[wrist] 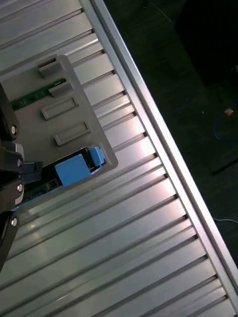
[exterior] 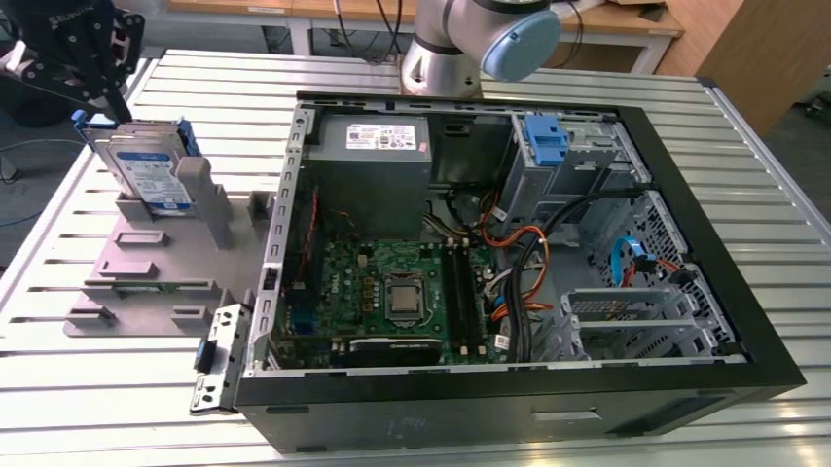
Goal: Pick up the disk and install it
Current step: 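Pick up the disk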
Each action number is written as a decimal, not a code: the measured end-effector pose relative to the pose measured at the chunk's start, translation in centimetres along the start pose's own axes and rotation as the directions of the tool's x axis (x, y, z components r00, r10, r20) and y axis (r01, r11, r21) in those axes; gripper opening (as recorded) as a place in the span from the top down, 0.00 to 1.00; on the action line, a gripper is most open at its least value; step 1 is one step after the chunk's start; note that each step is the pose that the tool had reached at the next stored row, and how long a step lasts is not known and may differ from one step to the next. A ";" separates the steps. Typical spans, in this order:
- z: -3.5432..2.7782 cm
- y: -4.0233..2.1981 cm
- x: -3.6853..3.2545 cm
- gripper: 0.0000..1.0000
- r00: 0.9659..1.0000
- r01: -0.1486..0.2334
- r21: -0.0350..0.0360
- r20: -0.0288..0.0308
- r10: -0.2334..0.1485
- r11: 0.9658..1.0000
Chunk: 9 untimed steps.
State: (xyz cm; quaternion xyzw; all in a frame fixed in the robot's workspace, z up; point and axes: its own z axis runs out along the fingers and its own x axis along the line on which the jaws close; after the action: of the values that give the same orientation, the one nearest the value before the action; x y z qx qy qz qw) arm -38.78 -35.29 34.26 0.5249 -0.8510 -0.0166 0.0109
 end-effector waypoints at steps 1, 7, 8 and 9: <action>0.01 0.00 0.00 0.89 1.000 0.018 0.000 -0.001 -0.018 1.000; 0.10 0.00 0.00 0.89 0.992 0.127 0.000 -0.005 -0.127 0.992; 0.11 0.00 0.00 0.89 0.990 0.144 0.000 -0.006 -0.144 0.990; 0.11 0.00 0.00 0.89 0.987 0.161 0.000 -0.006 -0.161 0.987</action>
State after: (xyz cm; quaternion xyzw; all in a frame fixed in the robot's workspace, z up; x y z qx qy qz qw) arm -38.79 -35.29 34.15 0.5921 -0.8056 -0.0156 0.0122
